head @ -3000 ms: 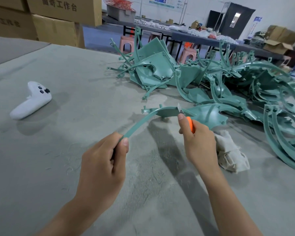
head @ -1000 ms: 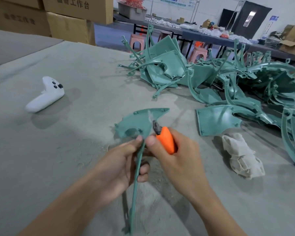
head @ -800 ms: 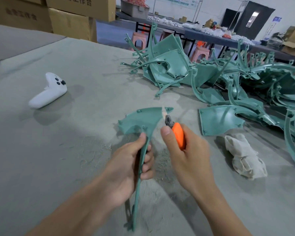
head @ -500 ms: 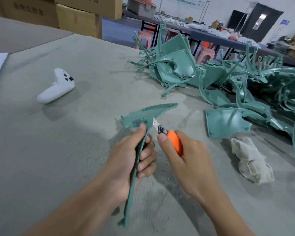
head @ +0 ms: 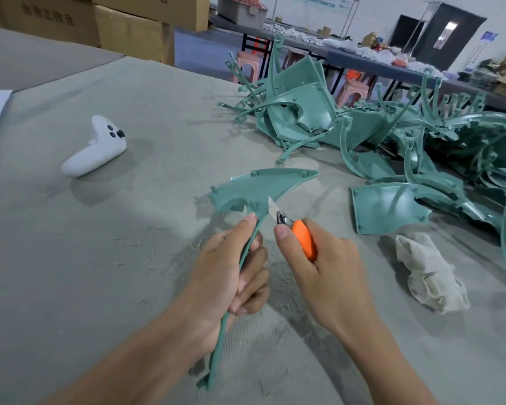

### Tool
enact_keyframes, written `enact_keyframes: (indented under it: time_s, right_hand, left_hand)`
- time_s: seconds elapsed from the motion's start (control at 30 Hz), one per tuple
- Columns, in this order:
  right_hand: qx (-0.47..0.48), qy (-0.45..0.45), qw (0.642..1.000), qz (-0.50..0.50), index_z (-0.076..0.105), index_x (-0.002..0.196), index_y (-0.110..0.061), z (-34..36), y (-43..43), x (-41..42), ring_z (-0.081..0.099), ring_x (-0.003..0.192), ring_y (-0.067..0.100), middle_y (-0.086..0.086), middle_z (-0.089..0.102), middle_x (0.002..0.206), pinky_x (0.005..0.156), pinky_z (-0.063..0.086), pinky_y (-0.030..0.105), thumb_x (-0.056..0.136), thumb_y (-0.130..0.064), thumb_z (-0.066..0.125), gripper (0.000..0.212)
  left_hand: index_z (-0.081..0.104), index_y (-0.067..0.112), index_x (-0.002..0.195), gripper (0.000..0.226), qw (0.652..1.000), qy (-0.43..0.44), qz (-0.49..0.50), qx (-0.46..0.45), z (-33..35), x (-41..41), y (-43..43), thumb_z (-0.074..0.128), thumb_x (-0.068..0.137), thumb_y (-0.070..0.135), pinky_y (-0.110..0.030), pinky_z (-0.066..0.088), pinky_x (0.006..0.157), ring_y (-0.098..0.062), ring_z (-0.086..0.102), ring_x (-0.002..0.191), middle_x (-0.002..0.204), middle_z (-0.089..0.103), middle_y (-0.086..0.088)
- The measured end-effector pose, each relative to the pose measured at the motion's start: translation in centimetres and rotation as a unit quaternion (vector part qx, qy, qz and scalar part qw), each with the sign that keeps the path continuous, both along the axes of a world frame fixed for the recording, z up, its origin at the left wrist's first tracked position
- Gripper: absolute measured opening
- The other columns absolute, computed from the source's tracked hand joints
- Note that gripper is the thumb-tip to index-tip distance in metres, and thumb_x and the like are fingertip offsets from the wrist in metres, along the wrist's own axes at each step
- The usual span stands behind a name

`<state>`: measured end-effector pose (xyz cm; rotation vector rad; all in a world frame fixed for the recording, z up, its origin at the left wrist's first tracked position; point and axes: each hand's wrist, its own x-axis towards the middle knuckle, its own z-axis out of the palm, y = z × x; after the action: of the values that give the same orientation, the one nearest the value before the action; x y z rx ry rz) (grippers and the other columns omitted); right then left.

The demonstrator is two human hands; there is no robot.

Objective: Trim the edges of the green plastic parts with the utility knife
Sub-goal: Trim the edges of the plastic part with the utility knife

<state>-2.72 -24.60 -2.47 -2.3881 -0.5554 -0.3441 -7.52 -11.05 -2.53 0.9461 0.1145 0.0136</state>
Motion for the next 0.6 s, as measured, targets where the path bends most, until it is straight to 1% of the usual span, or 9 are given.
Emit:
enact_keyframes:
  time_s: [0.13,0.27,0.33,0.43,0.6]
  right_hand:
    - [0.011,0.000,1.000,-0.029,0.031,0.061,-0.021,0.17,-0.21,0.55,0.034,0.047,0.019,-0.003,0.040,0.049,0.049,0.028,0.035,0.084,-0.075,0.031,0.059]
    - [0.008,0.003,1.000,0.001,0.033,0.061,-0.023,0.11,0.09,0.07,0.035,0.046,0.018,-0.002,0.036,0.047,0.047,0.030,0.033,0.085,-0.074,0.033,0.057]
    - [-0.002,0.003,1.000,0.008,0.033,0.061,-0.022,0.09,0.30,-0.18,0.036,0.046,0.020,-0.001,0.033,0.045,0.047,0.031,0.034,0.084,-0.075,0.032,0.058]
    - [-0.017,0.006,1.000,-0.017,0.032,0.060,-0.019,0.18,0.37,-0.01,0.038,0.049,0.023,0.001,0.032,0.045,0.050,0.032,0.038,0.080,-0.077,0.028,0.062]
    - [-0.032,-0.011,0.998,-0.049,0.031,0.059,-0.020,-0.29,0.70,0.20,0.038,0.048,0.022,0.000,0.032,0.044,0.048,0.027,0.036,0.079,-0.080,0.026,0.063]
  left_hand:
    - [0.050,0.020,0.055,0.036,0.999,0.009,-0.029,-0.014,-0.07,-0.08,0.02,0.054,0.082,0.045,-0.011,0.023,0.033,-0.008,0.017,0.023,0.036,0.021,0.002]
    - [0.050,0.019,0.057,0.037,0.998,0.014,-0.039,-0.040,-0.13,-0.04,0.16,0.053,0.085,0.044,-0.011,0.024,0.033,-0.007,0.019,0.022,0.035,0.023,0.003]
    - [0.050,0.020,0.057,0.039,0.998,0.016,-0.043,-0.053,-0.13,-0.03,0.32,0.050,0.089,0.042,-0.011,0.024,0.032,-0.007,0.019,0.021,0.034,0.023,0.003]
    - [0.050,0.019,0.056,0.043,0.996,0.026,-0.055,-0.066,-0.11,-0.01,0.42,0.046,0.094,0.040,-0.011,0.023,0.031,-0.006,0.019,0.021,0.034,0.023,0.004]
    - [0.051,0.019,0.056,0.043,0.995,0.033,-0.054,-0.078,-0.06,0.12,0.30,0.046,0.094,0.039,-0.012,0.021,0.030,-0.006,0.019,0.022,0.034,0.023,0.004]
